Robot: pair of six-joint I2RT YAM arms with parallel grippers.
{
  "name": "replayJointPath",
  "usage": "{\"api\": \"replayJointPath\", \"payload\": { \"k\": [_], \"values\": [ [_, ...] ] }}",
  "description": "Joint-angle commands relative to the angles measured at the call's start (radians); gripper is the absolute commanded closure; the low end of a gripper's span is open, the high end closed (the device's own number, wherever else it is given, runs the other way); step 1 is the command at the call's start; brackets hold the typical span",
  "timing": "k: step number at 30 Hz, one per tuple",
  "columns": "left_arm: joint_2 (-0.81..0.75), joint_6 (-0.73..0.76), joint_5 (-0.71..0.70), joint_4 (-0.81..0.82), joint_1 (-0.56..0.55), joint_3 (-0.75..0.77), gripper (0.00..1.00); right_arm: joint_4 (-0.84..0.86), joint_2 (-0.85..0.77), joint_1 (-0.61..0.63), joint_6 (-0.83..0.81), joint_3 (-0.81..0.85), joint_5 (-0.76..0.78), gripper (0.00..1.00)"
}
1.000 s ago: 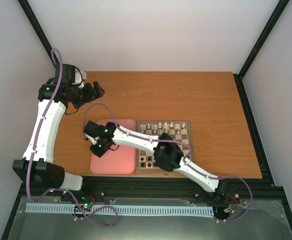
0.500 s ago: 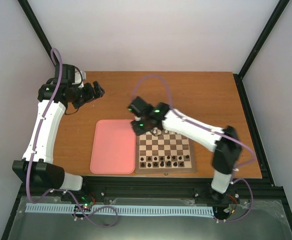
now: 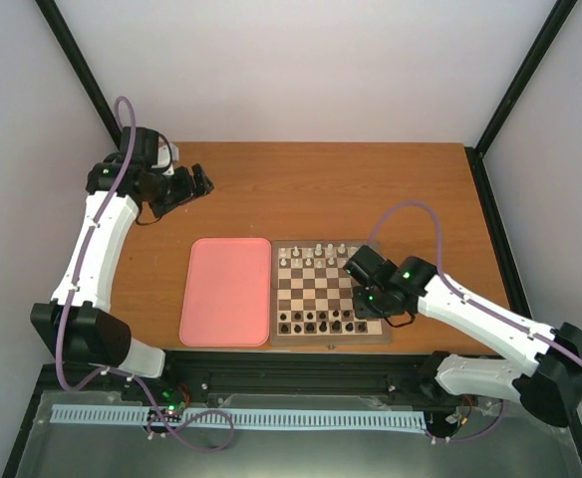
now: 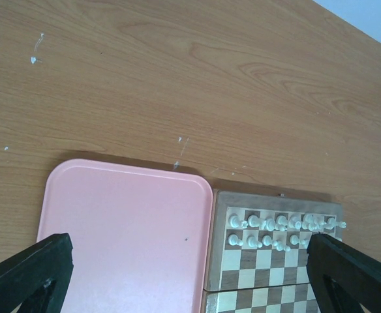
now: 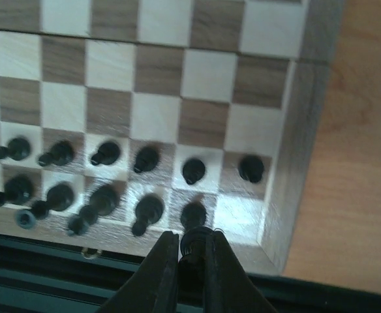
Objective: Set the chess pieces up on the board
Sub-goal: Place the chess piece on the chessboard.
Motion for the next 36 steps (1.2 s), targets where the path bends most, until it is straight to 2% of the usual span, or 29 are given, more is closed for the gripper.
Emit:
{"api": "replayJointPath", "payload": {
  "k": [1, 12, 18, 36],
  "values": [
    [0.019, 0.005, -0.005, 0.024, -0.013, 0.012, 0.00, -0.029, -0.076, -0.012, 0.142, -0.090, 0.001, 0.97],
    [0.030, 0.011, -0.017, 0.021, -0.018, 0.014, 0.00, 0.078, -0.101, -0.057, 0.158, -0.243, -0.049, 0.97],
    [0.033, 0.012, -0.017, 0.019, -0.018, 0.016, 0.00, 0.109, -0.101, -0.100, 0.128, -0.257, -0.052, 0.97],
    [0.039, 0.016, -0.023, 0.021, -0.017, 0.011, 0.00, 0.145, -0.015, -0.120, 0.087, -0.260, -0.048, 0.94]
  ]
}}
